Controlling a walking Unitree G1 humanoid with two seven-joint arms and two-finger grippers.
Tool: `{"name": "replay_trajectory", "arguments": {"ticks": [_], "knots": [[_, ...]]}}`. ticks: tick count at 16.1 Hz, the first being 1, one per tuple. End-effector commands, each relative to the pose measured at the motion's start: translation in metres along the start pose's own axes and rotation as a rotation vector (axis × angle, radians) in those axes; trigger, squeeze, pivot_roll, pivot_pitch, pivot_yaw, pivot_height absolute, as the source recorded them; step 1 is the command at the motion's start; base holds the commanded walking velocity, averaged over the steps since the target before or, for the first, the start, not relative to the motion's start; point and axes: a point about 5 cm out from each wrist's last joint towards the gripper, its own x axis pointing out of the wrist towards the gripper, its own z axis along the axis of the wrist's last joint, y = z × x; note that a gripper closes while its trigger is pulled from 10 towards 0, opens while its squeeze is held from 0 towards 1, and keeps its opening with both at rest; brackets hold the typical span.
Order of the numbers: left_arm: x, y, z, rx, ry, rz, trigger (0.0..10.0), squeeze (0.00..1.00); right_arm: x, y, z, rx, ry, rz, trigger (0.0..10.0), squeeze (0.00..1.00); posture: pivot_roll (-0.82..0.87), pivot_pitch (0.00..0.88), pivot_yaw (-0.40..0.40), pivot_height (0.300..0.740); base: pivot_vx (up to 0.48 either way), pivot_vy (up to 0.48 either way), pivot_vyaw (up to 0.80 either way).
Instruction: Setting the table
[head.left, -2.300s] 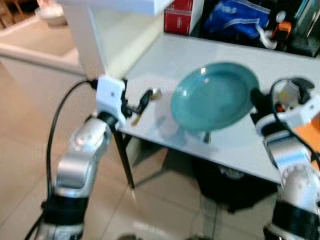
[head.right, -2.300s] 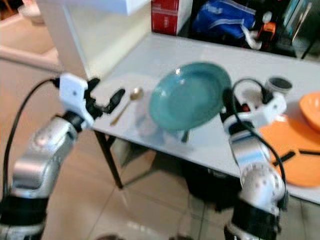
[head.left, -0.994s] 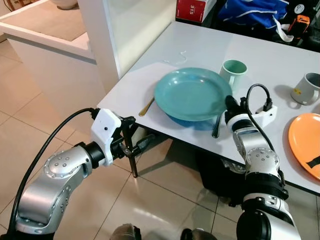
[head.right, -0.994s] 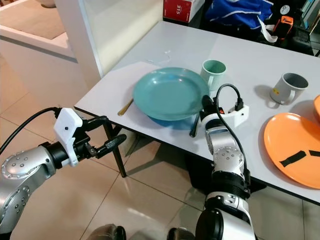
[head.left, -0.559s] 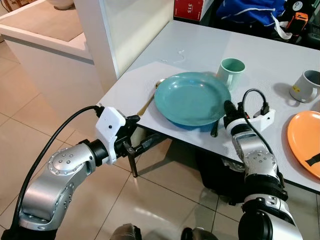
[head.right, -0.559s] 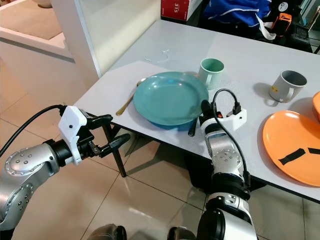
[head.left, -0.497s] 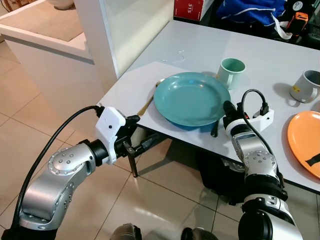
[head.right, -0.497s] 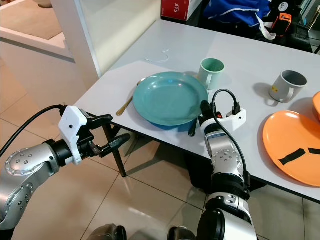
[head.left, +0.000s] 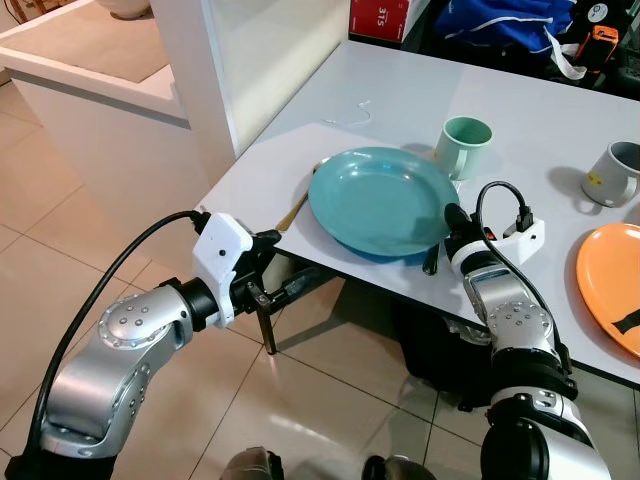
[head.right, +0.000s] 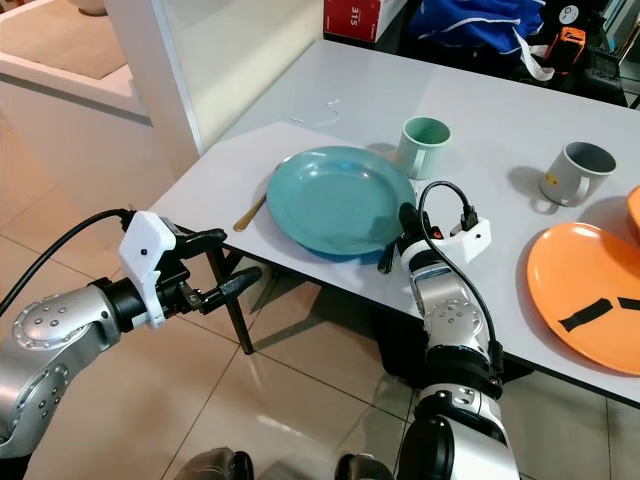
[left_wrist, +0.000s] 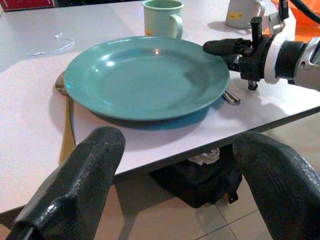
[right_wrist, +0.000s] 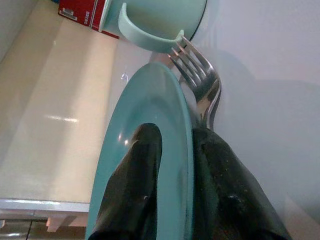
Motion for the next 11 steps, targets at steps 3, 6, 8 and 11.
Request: {"name": "replay_trajectory", "arguments": {"ticks": [3, 6, 8, 11], "knots": [[0.003, 0.002, 0.004, 0.017, -0.013, -0.006, 10.0, 0.00, -0.010, -0.004, 0.012, 0.008, 0.004, 0.021, 10.0, 1.00, 0.10, 0.082, 0.000, 0.740, 0.000, 0.000, 0.00], [0.005, 0.008, 0.006, 0.055, -0.025, 0.040, 10.0, 0.00, -0.022, -0.005, 0.021, -0.133, 0.030, 0.002, 10.0, 0.00, 0.09, 0.063, -0.006, 0.740, 0.000, 0.000, 0.00], [0.007, 0.007, 0.008, 0.105, -0.030, 0.061, 10.0, 0.00, -0.035, 0.004, 0.030, -0.221, -0.003, 0.021, 10.0, 0.00, 0.08, 0.059, -0.007, 0.740, 0.000, 0.000, 0.00], [0.017, 0.028, 0.005, 0.009, -0.032, 0.412, 10.0, 0.00, -0.069, 0.037, 0.055, -0.439, -0.147, 0.107, 10.0, 0.00, 0.08, 0.041, -0.009, 0.740, 0.000, 0.160, 0.00]]}}
